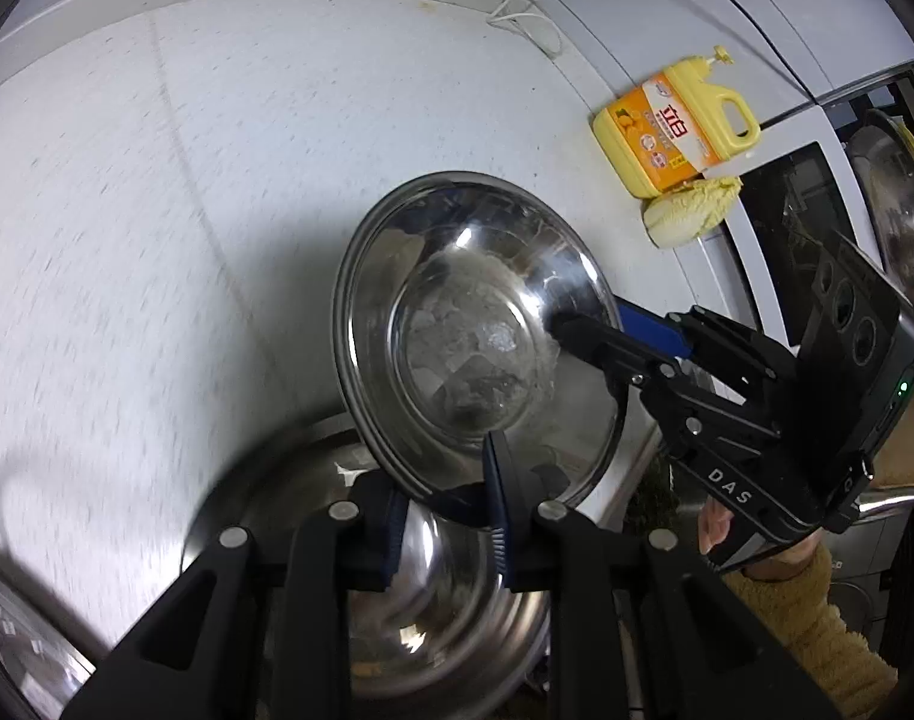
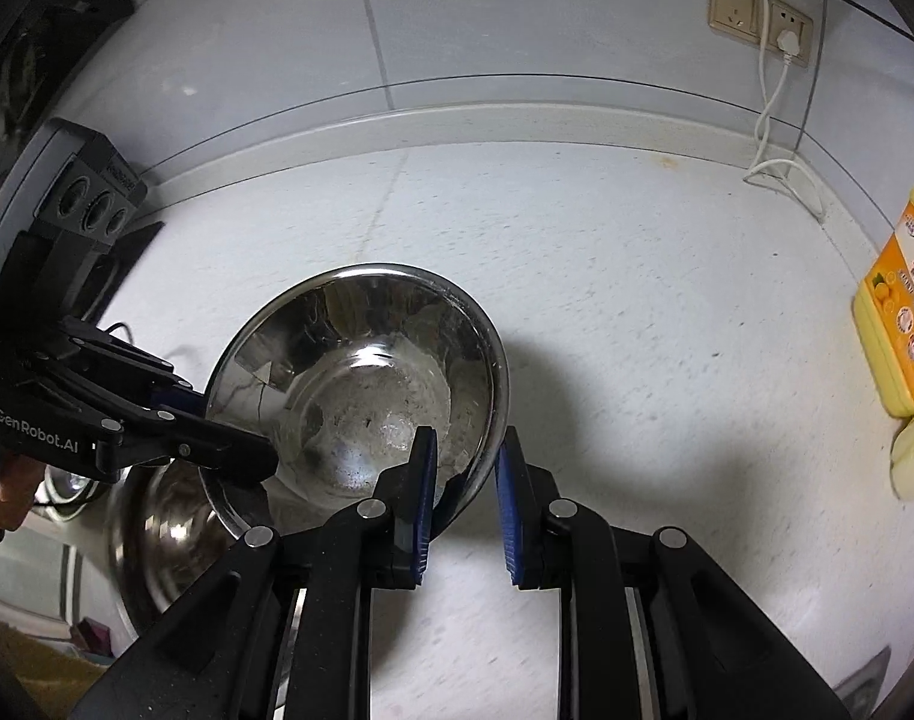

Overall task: Organize plates and bowls
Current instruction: 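Carry the small bowl and lower it into the nested bowls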

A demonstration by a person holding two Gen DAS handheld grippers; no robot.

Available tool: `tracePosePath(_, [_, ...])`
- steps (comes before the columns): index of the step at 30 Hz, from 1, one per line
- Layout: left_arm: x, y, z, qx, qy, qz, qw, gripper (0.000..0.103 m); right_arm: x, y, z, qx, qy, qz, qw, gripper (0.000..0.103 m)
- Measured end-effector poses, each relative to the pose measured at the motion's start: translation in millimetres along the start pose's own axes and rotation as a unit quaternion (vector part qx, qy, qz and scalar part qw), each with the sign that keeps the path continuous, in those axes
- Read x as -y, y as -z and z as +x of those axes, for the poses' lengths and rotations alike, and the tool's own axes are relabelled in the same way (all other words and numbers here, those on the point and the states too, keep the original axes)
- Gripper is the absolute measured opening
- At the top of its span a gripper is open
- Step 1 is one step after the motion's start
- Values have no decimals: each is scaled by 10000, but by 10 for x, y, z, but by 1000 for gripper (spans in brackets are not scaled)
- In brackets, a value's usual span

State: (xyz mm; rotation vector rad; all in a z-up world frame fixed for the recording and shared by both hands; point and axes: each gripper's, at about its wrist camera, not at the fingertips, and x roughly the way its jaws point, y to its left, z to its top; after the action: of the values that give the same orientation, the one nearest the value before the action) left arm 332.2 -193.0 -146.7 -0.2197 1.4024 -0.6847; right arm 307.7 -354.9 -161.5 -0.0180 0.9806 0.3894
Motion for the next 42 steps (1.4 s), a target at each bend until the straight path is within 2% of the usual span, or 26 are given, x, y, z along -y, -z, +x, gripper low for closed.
tracePosePath(6, [-67, 441, -193, -102, -132, -101, 9998, 21, -265, 201, -108, -73, -366, -100, 9993, 18])
tracePosePath(10, [-201, 713, -187, -254, -211, -234, 9992, 21, -425, 343, -43, -281, -604, -160, 9977, 18])
tracePosePath(13, [-235, 865, -182, -216, -295, -295, 9989, 21, -513, 407, 33, -413, -712, -194, 9964, 18])
tracePosePath(21, [-195, 1071, -173, -32, -576, -382, 9976, 21, -606, 445, 105, -521, -644, -281, 9962, 18])
tracePosePath(28, [-209, 1132, -269, 456, -987, -557, 9925, 24, -601, 473, 57, -440, -610, -218, 9969, 18])
tracePosePath(34, [-132, 1235, -423, 1093, -1591, -618, 9792, 24, -587, 505, -33, -337, -632, -196, 9972, 18])
tracePosePath(39, [-75, 1353, -539, 1505, -1868, -738, 9680, 24, -595, 531, -99, -265, -620, -230, 9975, 18])
tracePosePath(42, [-70, 1406, -592, 1600, -1922, -828, 9647, 24, -587, 551, -136, -237, -611, -233, 9976, 18])
